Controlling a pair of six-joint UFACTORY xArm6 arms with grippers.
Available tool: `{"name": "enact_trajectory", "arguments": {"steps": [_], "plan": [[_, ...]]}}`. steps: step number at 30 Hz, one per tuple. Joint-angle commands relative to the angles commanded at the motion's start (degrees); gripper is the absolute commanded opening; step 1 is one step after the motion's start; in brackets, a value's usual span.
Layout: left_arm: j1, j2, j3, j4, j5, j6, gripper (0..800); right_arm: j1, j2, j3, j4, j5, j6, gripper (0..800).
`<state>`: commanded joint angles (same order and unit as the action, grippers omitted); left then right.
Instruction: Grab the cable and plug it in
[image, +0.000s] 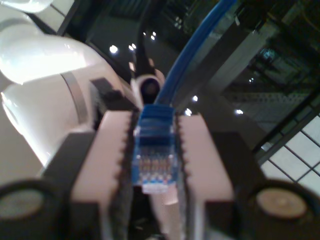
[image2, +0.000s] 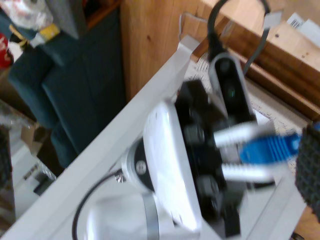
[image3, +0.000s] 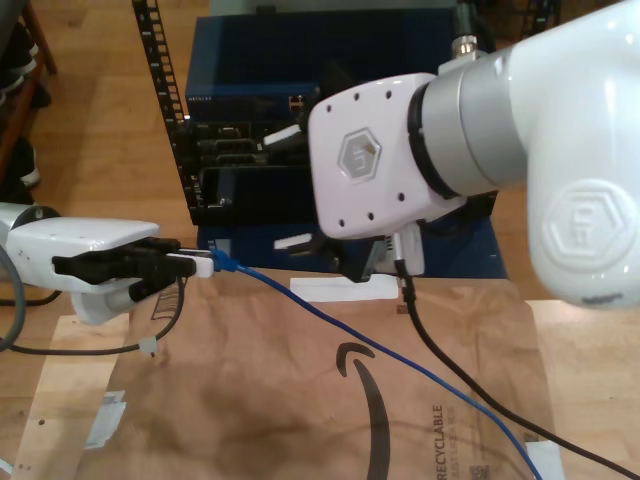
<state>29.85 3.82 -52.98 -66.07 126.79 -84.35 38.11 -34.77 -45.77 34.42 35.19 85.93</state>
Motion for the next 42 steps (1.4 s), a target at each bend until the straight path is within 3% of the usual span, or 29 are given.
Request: {"name": "enact_trajectory", "arguments": {"steps": [7, 22, 28, 42], "plan": [[3.5, 2.3, 0.0, -5.5, 2.8, -2.3, 3, 1.6, -2.5, 1.2, 0.0, -0.1, -0.2, 776], [3.4, 2.4, 0.2, -4.9, 7.2, -3.0, 6, 12.1, 1.8, 3.4, -0.3, -13.8, -2.1, 767], [3.5, 2.3, 0.6, -4.9, 7.5, -3.1, 6, 12.5, 1.7, 5.7, -0.6, -22.7, -1.9, 793], [3.7, 2.4, 1.1, -4.9, 9.8, -4.0, 7, 14.9, 2.9, 9.3, -0.2, -31.5, -1.2, 792]]}}
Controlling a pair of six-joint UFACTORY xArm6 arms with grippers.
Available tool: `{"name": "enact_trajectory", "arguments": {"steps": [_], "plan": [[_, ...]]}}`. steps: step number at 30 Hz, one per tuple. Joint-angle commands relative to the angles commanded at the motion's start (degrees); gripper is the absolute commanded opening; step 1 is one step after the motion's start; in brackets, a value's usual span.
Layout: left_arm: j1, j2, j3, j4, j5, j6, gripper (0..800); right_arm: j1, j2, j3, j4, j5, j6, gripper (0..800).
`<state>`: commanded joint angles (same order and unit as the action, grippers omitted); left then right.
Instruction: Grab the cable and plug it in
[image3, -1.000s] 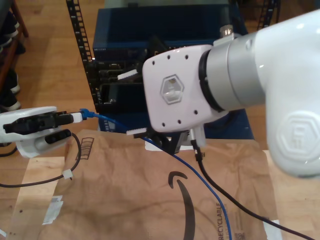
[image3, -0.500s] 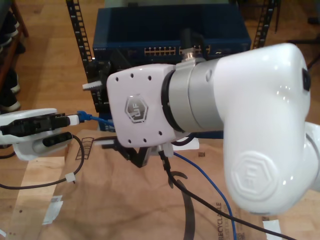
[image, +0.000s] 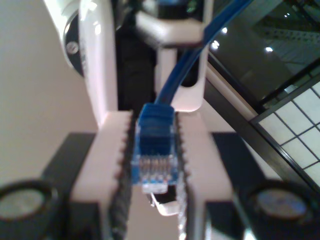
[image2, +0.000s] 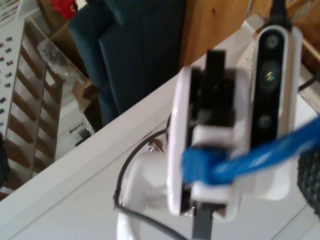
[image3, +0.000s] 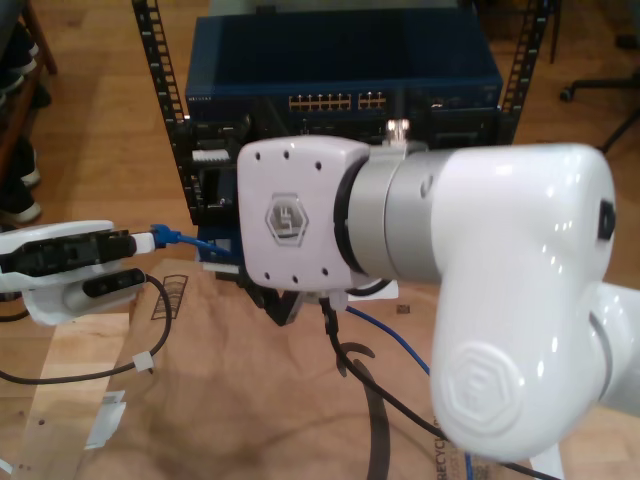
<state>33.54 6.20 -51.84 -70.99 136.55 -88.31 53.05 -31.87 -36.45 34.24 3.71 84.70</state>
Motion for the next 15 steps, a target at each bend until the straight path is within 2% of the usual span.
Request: {"name": "enact_trajectory", "arguments": {"steps": [15], "plan": [[1.0, 0.9, 1.0, 0.0, 1.4, -0.4, 16, 3.0, -0.3, 1.3, -0.3, -1.6, -0.3, 790]]}}
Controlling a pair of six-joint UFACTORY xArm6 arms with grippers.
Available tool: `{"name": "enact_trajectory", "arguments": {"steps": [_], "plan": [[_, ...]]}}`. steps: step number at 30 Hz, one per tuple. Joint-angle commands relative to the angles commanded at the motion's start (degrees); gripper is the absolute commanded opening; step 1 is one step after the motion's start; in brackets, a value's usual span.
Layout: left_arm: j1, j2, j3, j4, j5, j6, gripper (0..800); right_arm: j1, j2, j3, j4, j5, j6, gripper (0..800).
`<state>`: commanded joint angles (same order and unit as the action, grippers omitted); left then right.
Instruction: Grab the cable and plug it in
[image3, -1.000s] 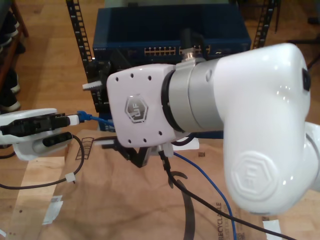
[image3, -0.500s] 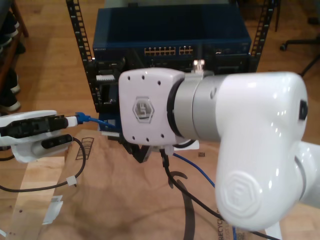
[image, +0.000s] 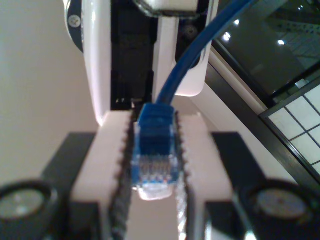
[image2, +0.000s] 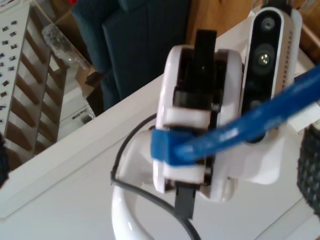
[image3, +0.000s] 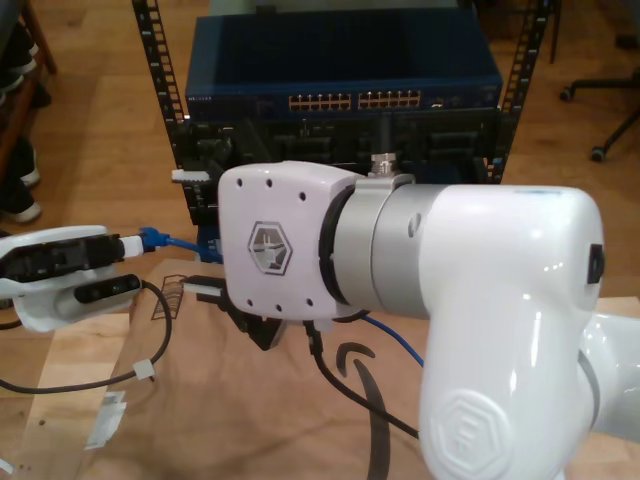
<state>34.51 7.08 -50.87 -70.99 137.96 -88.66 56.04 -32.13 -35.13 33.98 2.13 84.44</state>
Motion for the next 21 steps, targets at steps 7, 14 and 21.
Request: {"name": "enact_trajectory", "arguments": {"steps": [7, 14, 21], "plan": [[-0.2, 0.1, 0.4, -0.1, 0.4, 0.1, 16, 1.1, 0.0, 0.6, -0.1, 0.0, -0.2, 747], [-0.4, 0.1, 0.4, 0.0, 1.0, 0.2, 20, 1.1, 0.0, 0.6, -0.1, -0.2, -0.3, 632], [-1.3, 0.1, 0.8, 0.3, 1.3, 0.3, 22, 1.3, 0.0, 0.6, -0.1, -0.2, -0.4, 585]]}}
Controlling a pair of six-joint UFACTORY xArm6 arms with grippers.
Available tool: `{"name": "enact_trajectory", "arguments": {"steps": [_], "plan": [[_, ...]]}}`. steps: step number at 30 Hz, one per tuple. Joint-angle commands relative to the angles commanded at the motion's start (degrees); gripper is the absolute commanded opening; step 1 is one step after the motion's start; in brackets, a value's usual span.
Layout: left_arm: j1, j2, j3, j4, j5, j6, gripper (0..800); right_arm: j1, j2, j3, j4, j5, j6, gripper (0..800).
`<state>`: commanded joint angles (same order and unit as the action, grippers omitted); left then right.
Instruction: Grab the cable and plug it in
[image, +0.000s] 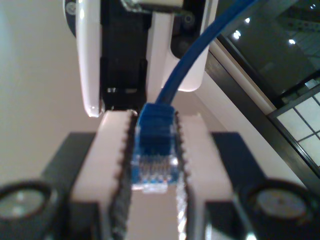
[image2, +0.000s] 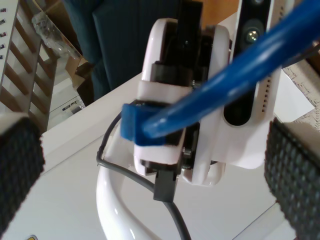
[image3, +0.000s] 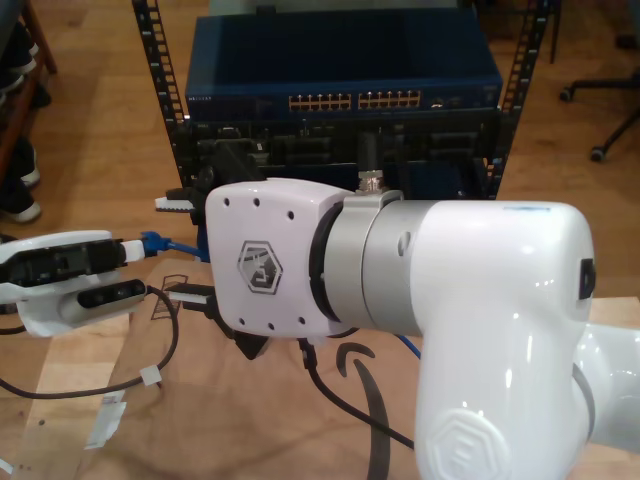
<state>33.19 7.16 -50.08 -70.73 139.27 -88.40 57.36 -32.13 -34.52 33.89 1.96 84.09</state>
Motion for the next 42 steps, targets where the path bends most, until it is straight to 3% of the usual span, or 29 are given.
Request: {"name": "enact_trajectory", "arguments": {"steps": [15, 21, 28, 42], "plan": [[-0.4, 0.0, -0.1, 0.2, 0.0, 0.0, 22, 0.1, 0.0, 0.4, 0.0, -0.9, 0.3, 364], [-0.4, -0.1, -0.2, 0.4, 0.0, 0.0, 22, 0.1, 0.0, 0.4, 0.0, -0.9, 0.3, 342], [-0.4, -0.2, -0.2, 0.5, 0.1, 0.0, 22, 0.1, 0.0, 0.5, 0.1, -1.9, 0.4, 249], [-0.4, -0.2, -0.4, 0.5, 0.0, 0.0, 22, 0.2, 0.1, 0.8, 0.1, -1.8, 0.4, 190]]}}
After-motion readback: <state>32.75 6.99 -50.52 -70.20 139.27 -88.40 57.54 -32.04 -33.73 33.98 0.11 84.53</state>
